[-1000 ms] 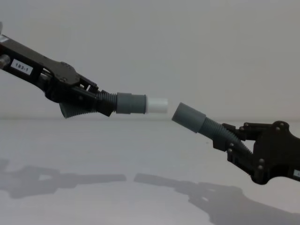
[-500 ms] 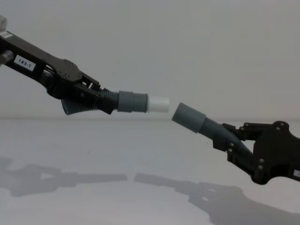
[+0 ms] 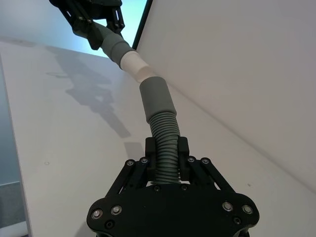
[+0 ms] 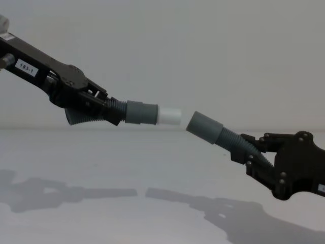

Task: Use both hands to pick up one end of the pipe from the table, align the ends, and insert them.

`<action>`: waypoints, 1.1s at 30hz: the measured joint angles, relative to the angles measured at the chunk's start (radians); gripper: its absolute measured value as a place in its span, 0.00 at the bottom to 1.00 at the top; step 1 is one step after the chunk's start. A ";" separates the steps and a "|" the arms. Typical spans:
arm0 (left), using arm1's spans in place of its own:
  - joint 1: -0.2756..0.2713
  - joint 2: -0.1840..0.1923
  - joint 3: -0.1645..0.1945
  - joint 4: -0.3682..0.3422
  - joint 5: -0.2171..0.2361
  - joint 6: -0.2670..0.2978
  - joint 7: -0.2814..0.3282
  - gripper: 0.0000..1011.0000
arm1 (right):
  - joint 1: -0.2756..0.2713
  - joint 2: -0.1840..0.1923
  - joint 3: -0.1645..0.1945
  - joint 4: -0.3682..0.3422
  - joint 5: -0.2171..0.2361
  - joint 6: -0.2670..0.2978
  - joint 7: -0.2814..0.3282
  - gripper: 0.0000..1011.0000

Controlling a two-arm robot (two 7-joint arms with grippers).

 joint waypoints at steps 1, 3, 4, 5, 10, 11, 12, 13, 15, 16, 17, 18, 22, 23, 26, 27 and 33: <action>-0.002 0.000 0.002 0.001 0.001 0.000 -0.001 0.29 | 0.000 0.000 0.000 0.000 0.000 0.000 0.000 0.22; -0.010 -0.002 0.006 0.006 0.003 0.000 -0.003 0.29 | 0.000 0.000 0.000 0.000 0.000 0.000 0.000 0.22; -0.011 -0.002 0.007 0.007 0.004 0.000 -0.004 0.29 | 0.000 0.000 0.000 0.000 0.000 0.000 0.000 0.22; -0.016 -0.004 0.011 0.010 0.006 0.000 -0.005 0.29 | 0.000 0.000 0.000 0.000 0.000 0.000 0.000 0.22; -0.029 -0.010 0.020 0.021 0.009 0.000 -0.011 0.29 | 0.000 0.000 0.000 0.000 0.000 0.000 0.000 0.22; -0.033 -0.012 0.023 0.025 0.010 -0.001 -0.012 0.29 | 0.000 0.000 0.000 0.000 0.000 0.000 0.000 0.22; -0.033 -0.012 0.023 0.025 0.010 -0.001 -0.012 0.29 | 0.000 0.000 0.000 0.000 0.000 0.000 0.000 0.22; -0.038 -0.014 0.026 0.029 0.010 -0.002 -0.014 0.29 | 0.000 0.000 0.000 0.000 0.000 0.000 0.000 0.22; -0.044 -0.017 0.030 0.034 0.011 -0.003 -0.017 0.29 | 0.000 0.000 0.000 0.000 0.000 0.000 0.000 0.22; -0.046 -0.018 0.032 0.036 0.011 -0.003 -0.018 0.29 | 0.000 0.000 0.000 0.000 0.000 0.000 0.000 0.22; -0.050 -0.019 0.035 0.040 0.011 -0.004 -0.020 0.29 | 0.000 0.000 0.000 0.000 0.000 0.000 0.000 0.22; -0.052 -0.020 0.036 0.042 0.011 -0.005 -0.022 0.29 | 0.000 0.000 0.000 0.000 0.000 0.000 0.000 0.22; -0.061 -0.025 0.043 0.050 0.012 -0.008 -0.028 0.29 | 0.000 0.000 0.000 0.000 0.000 0.000 0.000 0.22; -0.063 -0.026 0.044 0.052 0.012 -0.008 -0.029 0.29 | 0.000 0.000 0.000 0.000 0.000 0.000 0.000 0.22; -0.069 -0.029 0.050 0.058 0.012 -0.010 -0.032 0.29 | 0.000 0.000 0.000 0.000 0.000 0.000 0.000 0.22; -0.071 -0.029 0.051 0.059 0.013 -0.010 -0.033 0.29 | 0.000 0.000 0.000 0.000 0.000 0.000 0.000 0.22; -0.083 -0.035 0.065 0.071 0.014 -0.013 -0.038 0.29 | 0.000 0.000 0.000 0.000 0.000 0.000 0.000 0.22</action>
